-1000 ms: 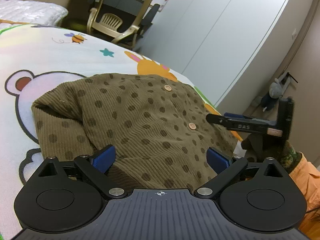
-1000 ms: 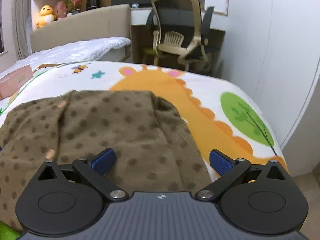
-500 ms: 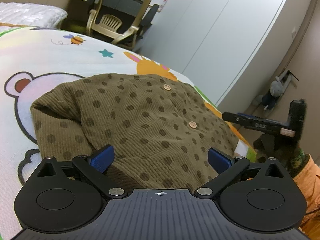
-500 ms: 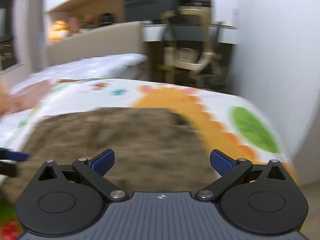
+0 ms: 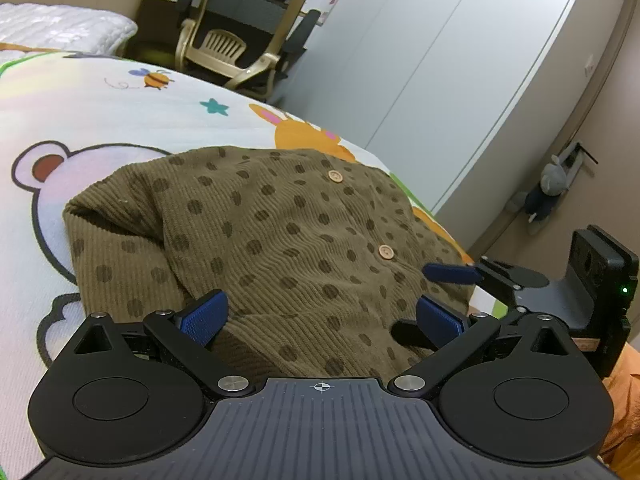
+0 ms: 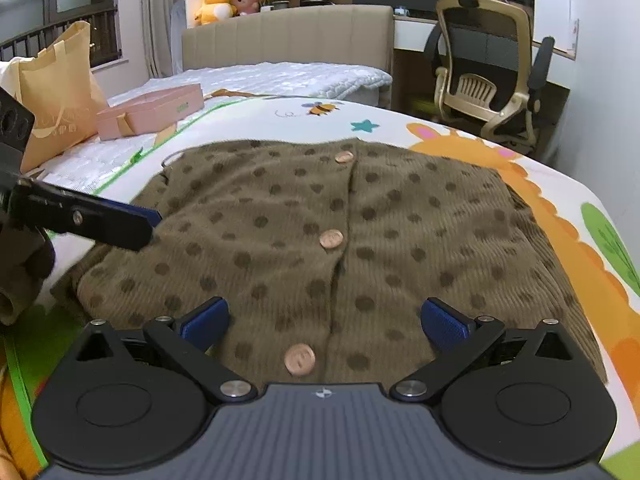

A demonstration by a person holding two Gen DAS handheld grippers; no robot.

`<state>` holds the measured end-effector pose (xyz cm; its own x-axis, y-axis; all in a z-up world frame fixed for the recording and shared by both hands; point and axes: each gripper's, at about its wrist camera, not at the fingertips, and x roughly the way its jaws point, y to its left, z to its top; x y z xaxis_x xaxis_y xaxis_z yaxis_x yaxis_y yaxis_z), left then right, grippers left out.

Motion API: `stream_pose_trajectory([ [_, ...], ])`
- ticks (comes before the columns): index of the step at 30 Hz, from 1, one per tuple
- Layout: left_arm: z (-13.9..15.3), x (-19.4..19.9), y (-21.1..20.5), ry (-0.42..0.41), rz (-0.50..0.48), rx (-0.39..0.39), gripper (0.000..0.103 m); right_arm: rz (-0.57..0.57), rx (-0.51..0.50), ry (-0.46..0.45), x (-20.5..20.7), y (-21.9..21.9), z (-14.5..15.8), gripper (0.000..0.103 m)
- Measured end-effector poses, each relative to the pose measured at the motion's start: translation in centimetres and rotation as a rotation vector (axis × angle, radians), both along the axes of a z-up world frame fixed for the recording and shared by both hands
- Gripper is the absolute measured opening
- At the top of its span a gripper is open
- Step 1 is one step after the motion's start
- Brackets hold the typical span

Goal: Fold clothes

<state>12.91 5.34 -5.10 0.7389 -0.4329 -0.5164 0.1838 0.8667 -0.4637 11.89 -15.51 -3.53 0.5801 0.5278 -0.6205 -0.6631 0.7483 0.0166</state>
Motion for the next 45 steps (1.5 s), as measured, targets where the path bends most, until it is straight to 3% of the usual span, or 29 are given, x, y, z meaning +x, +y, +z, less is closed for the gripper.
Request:
stream_pose_trajectory([
  [17, 0.2, -0.7, -0.4, 0.007, 0.022, 0.044, 0.103, -0.027, -0.028, -0.005, -0.6, -0.8, -0.2, 0.103],
  [25, 0.1, -1.2, -0.9, 0.021, 0.032, 0.098, 0.103, -0.034, 0.104, -0.007, -0.4, -2.4, 2.4, 0.103],
  [28, 0.0, -1.2, -0.9, 0.020, 0.031, 0.100, 0.103, -0.063, 0.037, -0.002, 0.2, -1.8, 1.3, 0.103],
  [34, 0.1, -1.3, -0.5, 0.032, 0.037, 0.091, 0.103, -0.073, -0.023, 0.007, 0.3, -1.2, -0.4, 0.103],
  [40, 0.3, -1.2, 3.5, 0.072, 0.152, -0.010, 0.103, -0.070, -0.016, 0.006, 0.3, -1.3, -0.5, 0.103],
  [45, 0.1, -1.5, 4.8, 0.090, 0.172, 0.011, 0.103, -0.070, -0.019, 0.002, 0.2, -1.3, -0.5, 0.103],
])
